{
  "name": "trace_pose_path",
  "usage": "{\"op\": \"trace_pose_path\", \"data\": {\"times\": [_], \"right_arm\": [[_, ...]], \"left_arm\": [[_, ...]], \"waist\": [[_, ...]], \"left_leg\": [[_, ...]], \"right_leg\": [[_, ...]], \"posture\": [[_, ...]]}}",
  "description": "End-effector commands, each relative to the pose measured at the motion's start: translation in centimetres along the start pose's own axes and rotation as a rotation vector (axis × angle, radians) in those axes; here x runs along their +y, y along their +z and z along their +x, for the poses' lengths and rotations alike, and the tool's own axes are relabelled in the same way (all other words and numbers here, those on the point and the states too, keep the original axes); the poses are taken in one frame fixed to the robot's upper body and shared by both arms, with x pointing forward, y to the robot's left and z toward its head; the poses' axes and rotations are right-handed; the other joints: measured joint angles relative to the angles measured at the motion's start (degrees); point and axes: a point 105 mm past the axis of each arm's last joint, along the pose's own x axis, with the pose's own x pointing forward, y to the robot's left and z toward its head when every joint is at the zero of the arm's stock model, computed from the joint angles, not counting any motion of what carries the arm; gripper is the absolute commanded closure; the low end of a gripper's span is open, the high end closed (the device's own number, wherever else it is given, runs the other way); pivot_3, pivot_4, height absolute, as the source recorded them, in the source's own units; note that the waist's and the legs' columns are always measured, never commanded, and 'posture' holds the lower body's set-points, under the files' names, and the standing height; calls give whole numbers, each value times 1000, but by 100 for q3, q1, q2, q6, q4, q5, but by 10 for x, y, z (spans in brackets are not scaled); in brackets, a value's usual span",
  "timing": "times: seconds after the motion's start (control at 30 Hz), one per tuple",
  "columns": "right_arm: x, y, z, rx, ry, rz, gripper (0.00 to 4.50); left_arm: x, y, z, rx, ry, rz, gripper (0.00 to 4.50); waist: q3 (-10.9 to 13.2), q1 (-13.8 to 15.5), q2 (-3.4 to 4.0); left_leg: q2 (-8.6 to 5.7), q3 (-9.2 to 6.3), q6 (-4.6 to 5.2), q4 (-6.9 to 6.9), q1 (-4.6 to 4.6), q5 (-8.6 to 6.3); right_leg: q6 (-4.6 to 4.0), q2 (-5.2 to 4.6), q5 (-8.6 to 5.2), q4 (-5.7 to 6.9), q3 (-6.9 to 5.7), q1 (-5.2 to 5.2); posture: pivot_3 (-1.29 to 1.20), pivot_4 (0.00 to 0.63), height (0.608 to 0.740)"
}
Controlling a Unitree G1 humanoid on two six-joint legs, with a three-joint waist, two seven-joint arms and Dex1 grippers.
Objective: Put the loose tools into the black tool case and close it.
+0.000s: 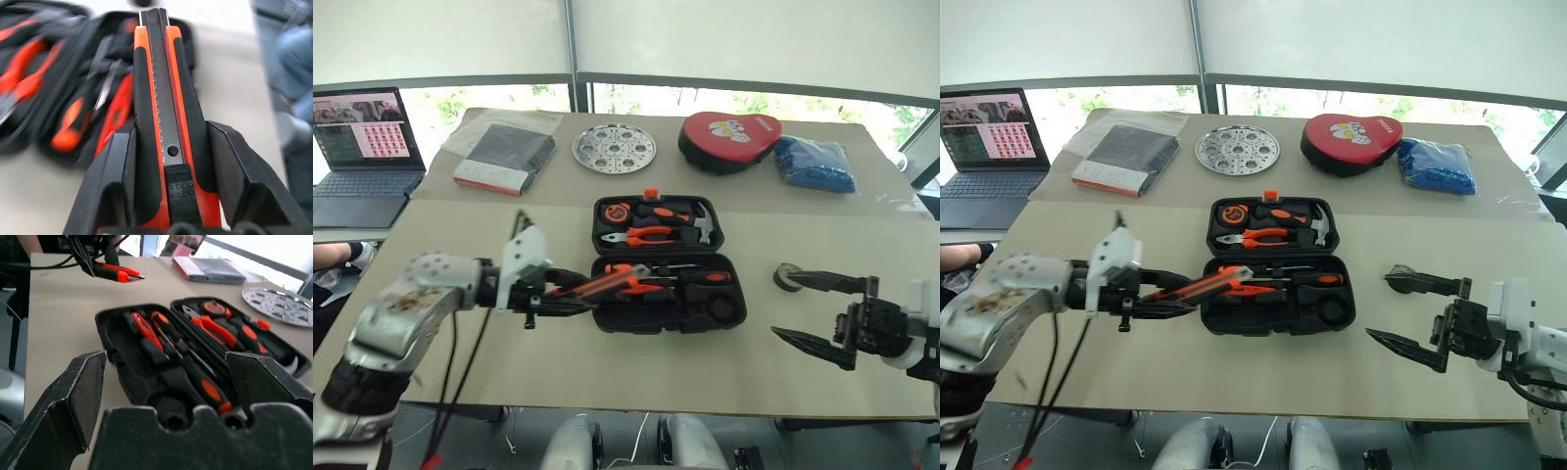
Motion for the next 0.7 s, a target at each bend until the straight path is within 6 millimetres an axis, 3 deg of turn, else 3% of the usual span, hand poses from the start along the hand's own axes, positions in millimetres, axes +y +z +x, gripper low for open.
{"op": "trace_pose_path", "data": {"times": [0.03,0.13,0.33,0.53,0.7], "right_arm": [[5,6,0,-16,-9,-27,0],[11,8,5,-36,6,-31,0],[15,5,8,-49,-6,-21,0],[17,7,10,-61,-19,-21,0],[20,9,13,-60,-21,-13,0]], "left_arm": [[15,-7,41,124,23,108,2810],[17,-12,52,191,-14,71,2810],[22,-16,61,310,-46,157,2810],[23,-3,68,285,-35,139,2810],[22,-5,73,286,-41,135,2810]], "waist": [[0,-6,0],[3,-50,-6],[5,-65,-7],[5,-43,-7],[5,-19,-7]], "left_leg": [[-5,0,0,1,4,0],[-12,-4,-3,1,-4,2],[0,-9,-4,1,-9,3],[0,-15,7,26,-25,-3],[-2,-21,11,38,-33,-5]], "right_leg": [[3,3,-2,0,-1,6],[5,12,-3,-3,5,-1],[8,10,-5,7,3,-11],[12,6,-6,7,-1,-11],[16,4,-7,10,-1,-11]], "posture": [[0,150,740],[0,150,740],[0,150,740],[0,150,740],[0,150,740]]}}
